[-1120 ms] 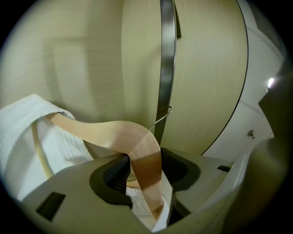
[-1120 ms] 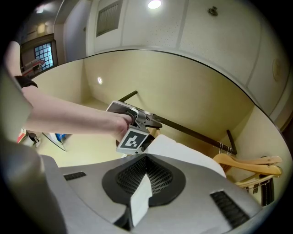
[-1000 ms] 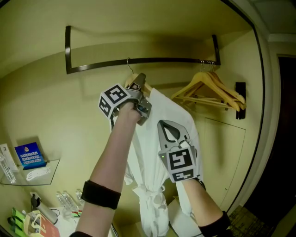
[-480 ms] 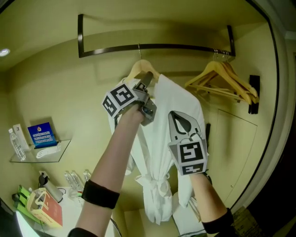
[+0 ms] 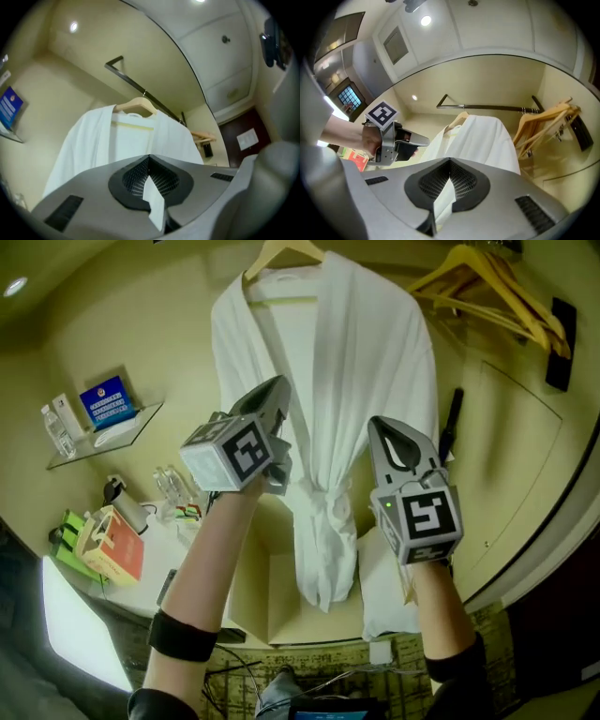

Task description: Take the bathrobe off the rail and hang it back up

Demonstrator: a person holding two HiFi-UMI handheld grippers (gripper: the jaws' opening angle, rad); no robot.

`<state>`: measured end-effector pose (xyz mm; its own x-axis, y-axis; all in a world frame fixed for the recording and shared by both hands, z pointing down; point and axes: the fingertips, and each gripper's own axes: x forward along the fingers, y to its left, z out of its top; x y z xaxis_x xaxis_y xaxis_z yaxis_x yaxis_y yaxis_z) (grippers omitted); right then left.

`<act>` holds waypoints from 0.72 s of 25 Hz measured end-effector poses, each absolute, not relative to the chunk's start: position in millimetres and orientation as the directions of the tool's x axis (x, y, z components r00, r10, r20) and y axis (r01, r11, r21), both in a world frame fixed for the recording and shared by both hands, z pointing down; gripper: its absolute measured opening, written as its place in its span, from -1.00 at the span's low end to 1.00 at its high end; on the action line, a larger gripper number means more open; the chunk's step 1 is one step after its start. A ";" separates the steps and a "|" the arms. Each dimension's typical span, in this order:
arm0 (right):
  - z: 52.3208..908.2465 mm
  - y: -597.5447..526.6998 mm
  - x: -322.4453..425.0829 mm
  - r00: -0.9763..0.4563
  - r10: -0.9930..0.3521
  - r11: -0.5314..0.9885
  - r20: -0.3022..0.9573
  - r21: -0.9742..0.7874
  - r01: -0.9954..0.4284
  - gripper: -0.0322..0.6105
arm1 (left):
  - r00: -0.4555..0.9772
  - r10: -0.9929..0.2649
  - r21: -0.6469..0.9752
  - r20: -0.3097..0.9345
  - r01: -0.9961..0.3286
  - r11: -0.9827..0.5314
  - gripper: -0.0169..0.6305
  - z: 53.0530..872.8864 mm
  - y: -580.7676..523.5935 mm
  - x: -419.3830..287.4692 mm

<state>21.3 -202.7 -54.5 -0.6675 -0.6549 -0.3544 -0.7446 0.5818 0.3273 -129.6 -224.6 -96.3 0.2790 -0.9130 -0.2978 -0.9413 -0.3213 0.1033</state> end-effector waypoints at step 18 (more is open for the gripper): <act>224.9 -73.0 -0.1 -0.689 -0.717 0.697 0.109 0.129 -0.705 -0.85 | 0.094 -0.987 -0.132 0.129 -0.985 -0.111 -0.95 213.2 -24.2 -205.8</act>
